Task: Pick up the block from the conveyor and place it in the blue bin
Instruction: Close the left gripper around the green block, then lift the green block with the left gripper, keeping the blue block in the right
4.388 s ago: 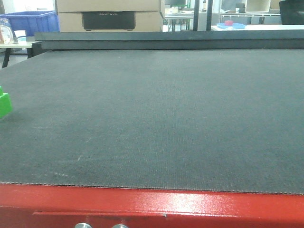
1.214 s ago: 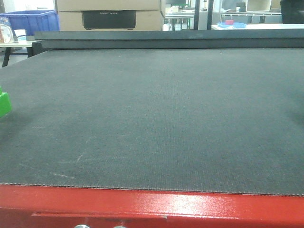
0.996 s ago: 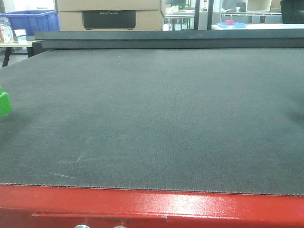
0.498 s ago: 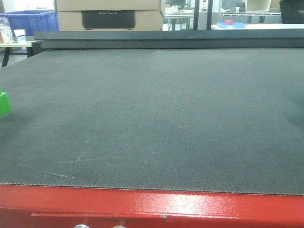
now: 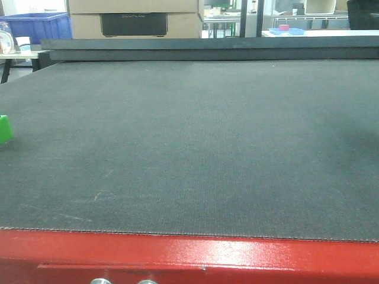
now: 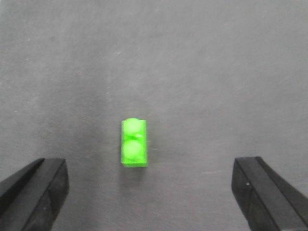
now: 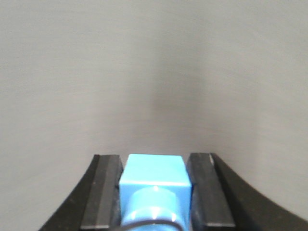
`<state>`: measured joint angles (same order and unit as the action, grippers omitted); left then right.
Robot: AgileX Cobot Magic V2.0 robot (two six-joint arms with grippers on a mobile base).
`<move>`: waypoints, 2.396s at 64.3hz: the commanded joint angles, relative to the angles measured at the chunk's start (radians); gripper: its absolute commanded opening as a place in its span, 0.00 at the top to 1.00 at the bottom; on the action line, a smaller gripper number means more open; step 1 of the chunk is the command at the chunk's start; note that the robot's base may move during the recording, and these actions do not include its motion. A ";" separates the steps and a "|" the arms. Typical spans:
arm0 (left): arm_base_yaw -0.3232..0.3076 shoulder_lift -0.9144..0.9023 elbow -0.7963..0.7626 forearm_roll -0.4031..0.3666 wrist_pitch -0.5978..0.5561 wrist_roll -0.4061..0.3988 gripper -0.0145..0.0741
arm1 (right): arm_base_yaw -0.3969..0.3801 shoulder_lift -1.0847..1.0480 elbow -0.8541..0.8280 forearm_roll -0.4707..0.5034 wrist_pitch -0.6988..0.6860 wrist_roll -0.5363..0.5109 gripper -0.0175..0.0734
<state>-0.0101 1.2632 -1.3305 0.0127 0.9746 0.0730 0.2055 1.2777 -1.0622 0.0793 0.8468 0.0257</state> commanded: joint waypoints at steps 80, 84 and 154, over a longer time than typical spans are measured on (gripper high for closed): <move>0.018 0.617 -0.070 0.038 -0.046 0.046 0.91 | 0.097 -0.049 0.020 0.019 0.007 -0.007 0.98; 0.016 0.617 -0.070 0.038 -0.038 0.036 0.96 | 0.097 -0.049 0.020 0.019 -0.001 -0.007 0.98; -0.284 -0.116 0.142 0.035 -0.132 -0.131 0.96 | -0.093 -0.365 0.249 -0.013 -0.172 0.012 0.98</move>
<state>-0.2867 1.2122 -1.1892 0.0490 0.8578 -0.0489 0.1198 0.9704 -0.7925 0.0785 0.6789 0.0365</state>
